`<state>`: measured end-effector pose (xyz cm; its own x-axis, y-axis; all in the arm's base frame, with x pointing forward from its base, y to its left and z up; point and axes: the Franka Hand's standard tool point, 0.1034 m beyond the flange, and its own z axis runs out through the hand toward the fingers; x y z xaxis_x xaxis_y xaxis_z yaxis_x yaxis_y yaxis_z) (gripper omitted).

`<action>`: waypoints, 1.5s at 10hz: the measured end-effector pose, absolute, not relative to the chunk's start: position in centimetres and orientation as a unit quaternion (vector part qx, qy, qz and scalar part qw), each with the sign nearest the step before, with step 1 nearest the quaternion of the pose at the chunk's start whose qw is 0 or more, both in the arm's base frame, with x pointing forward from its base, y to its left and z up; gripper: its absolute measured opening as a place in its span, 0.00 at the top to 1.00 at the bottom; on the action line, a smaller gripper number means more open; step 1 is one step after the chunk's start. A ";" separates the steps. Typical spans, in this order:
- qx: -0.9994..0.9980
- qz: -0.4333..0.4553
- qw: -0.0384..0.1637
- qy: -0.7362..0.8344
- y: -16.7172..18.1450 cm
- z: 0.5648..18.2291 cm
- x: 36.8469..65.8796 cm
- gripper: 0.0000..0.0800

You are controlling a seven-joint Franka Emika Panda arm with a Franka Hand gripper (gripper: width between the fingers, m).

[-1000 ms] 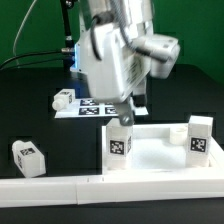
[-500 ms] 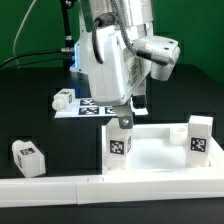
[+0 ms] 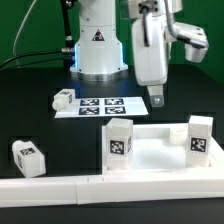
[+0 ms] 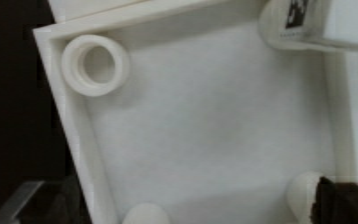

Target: Assemble square table

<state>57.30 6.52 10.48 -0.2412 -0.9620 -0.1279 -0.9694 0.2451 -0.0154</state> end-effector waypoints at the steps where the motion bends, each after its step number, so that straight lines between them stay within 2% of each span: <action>1: -0.613 0.033 0.055 0.788 6.4 10.4 57.3 0.19; 3: -0.619 0.030 0.055 0.783 6.2 10.3 57.4 0.19; 4: -0.633 0.007 0.065 0.771 5.1 9.9 57.8 0.19; 5: -0.640 -0.009 0.064 0.766 4.6 8.7 56.6 0.19; 7: -0.650 -0.007 0.039 0.759 5.7 6.0 53.5 0.19; 8: -0.647 -0.005 0.033 0.761 6.3 4.9 52.8 0.19; 9: -0.642 -0.002 0.032 0.766 6.5 4.4 52.5 0.19; 13: -0.647 -0.004 0.032 0.762 6.4 4.3 52.5 0.19; 14: -0.647 -0.019 0.034 0.762 6.0 3.4 51.9 0.19; 15: -0.650 -0.017 0.021 0.760 5.9 2.2 50.6 0.19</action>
Offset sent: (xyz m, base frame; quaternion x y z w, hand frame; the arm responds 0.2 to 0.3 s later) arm 0.0179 -0.0330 -0.0101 0.0865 0.0048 -0.0461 0.9952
